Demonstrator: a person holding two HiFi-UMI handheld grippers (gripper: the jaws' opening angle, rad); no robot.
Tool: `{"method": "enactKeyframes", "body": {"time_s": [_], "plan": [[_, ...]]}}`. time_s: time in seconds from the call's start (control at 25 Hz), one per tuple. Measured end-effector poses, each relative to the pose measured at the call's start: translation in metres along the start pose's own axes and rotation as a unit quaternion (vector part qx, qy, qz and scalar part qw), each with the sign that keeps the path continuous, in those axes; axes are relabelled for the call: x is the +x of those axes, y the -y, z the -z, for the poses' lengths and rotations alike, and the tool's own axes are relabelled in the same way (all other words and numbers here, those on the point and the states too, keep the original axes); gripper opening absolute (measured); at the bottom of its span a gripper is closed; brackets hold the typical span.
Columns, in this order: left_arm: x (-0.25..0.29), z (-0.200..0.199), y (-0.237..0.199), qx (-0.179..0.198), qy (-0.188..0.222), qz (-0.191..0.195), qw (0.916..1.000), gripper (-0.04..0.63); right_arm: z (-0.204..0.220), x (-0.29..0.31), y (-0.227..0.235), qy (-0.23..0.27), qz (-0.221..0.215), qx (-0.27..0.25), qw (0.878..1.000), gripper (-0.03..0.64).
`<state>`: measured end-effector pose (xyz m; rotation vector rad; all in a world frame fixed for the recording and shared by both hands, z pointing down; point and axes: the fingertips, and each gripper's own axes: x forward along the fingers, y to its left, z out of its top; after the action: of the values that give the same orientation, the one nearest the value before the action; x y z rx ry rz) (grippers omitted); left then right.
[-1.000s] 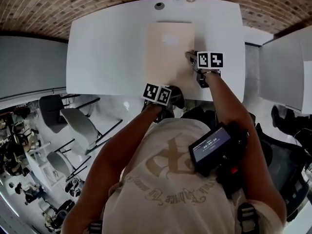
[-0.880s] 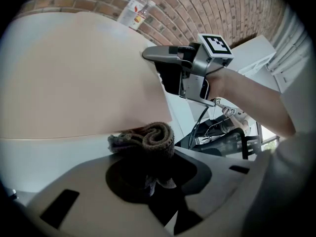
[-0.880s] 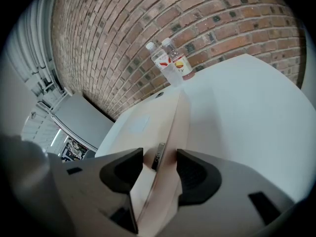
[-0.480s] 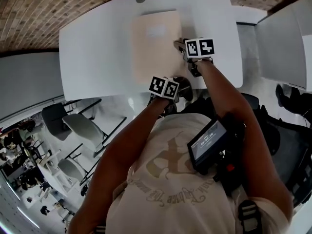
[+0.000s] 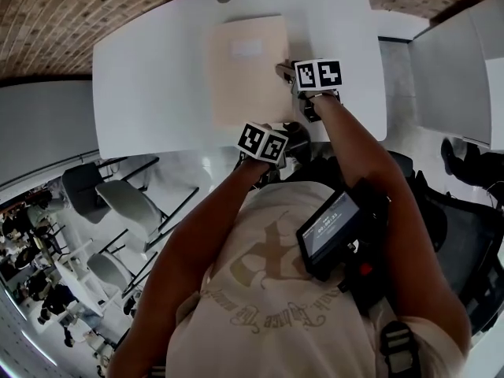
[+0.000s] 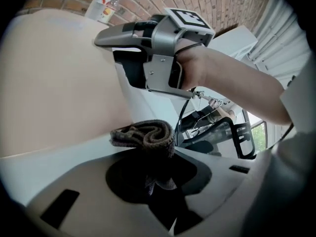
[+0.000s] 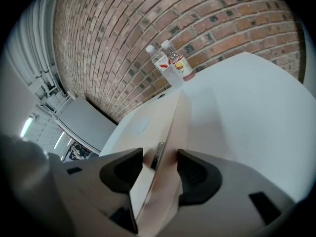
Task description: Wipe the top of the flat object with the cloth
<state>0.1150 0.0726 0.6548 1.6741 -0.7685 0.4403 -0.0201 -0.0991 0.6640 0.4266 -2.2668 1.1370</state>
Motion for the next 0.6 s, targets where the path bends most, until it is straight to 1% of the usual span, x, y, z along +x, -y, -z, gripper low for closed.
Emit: {"method": "enactKeyframes", "body": {"time_s": [0.16, 0.24, 0.32, 0.4, 0.48, 0.52, 0.6], "plan": [[-0.016, 0.0, 0.015, 0.038, 0.012, 0.008, 0.9992, 0.106, -0.002, -0.005, 0.002, 0.019, -0.005, 0.006, 1.0, 0.225], [-0.029, 0.0, 0.023, 0.048, 0.029, 0.016, 0.9983, 0.106, -0.003, -0.009, -0.002, 0.032, -0.004, -0.011, 0.999, 0.221], [-0.044, -0.002, 0.027, 0.059, 0.051, 0.02, 0.9968, 0.106, -0.009, -0.016, -0.009, 0.05, -0.006, -0.03, 0.998, 0.202], [-0.061, -0.009, 0.028, 0.072, 0.077, 0.022, 0.9942, 0.106, -0.02, -0.025, -0.016, 0.071, -0.007, -0.046, 0.996, 0.168], [-0.078, -0.019, 0.026, 0.08, 0.111, 0.021, 0.9904, 0.106, -0.03, -0.035, -0.021, 0.087, -0.002, -0.069, 0.994, 0.113], [-0.088, -0.024, 0.024, 0.081, 0.131, 0.018, 0.9879, 0.106, -0.033, -0.04, -0.025, 0.091, 0.001, -0.084, 0.992, 0.079], [-0.11, -0.034, 0.016, 0.083, 0.173, 0.003, 0.9815, 0.106, -0.037, -0.052, -0.033, 0.097, 0.003, -0.113, 0.989, 0.046]]}}
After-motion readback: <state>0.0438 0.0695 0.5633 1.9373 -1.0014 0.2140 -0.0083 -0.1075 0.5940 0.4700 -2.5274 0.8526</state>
